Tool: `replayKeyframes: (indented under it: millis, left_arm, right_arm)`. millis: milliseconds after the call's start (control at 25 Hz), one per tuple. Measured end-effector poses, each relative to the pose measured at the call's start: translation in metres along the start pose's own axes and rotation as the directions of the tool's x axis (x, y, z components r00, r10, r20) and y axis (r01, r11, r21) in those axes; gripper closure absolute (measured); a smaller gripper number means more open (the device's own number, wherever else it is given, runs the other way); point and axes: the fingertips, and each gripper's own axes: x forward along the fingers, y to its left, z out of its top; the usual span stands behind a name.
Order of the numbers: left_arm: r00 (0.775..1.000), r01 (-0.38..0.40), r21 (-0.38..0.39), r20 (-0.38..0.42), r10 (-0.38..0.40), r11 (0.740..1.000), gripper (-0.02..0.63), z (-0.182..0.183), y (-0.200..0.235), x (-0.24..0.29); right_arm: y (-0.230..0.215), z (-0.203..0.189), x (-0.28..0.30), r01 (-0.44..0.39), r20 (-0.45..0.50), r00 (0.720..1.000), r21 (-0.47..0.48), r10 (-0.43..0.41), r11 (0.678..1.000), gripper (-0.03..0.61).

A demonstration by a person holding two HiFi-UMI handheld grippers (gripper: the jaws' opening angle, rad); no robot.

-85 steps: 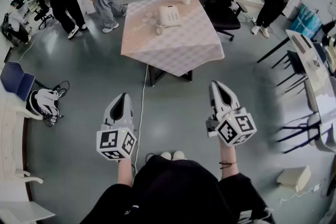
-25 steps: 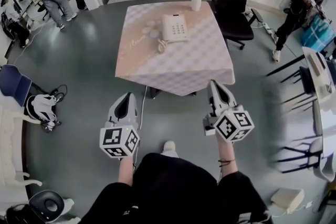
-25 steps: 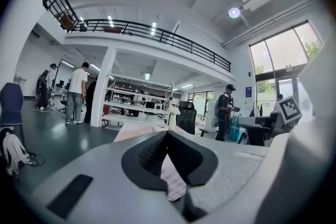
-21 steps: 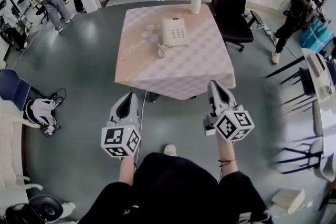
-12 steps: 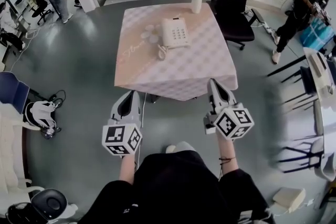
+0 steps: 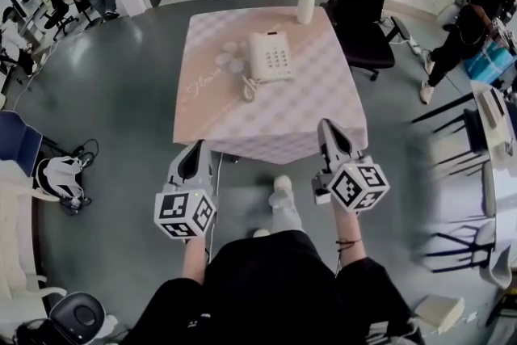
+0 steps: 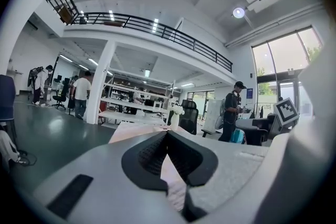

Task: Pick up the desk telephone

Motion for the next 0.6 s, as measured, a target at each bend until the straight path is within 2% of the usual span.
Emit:
replayKeyframes:
  millis: [600]
  left_arm:
    - [0.998,-0.042,-0.053,-0.040,0.040,0.998,0.615,-0.002,0.007,0.107]
  right_arm:
    - [-0.052,0.014,0.108,-0.068,-0.078,0.995,-0.009,0.067,0.998,0.586]
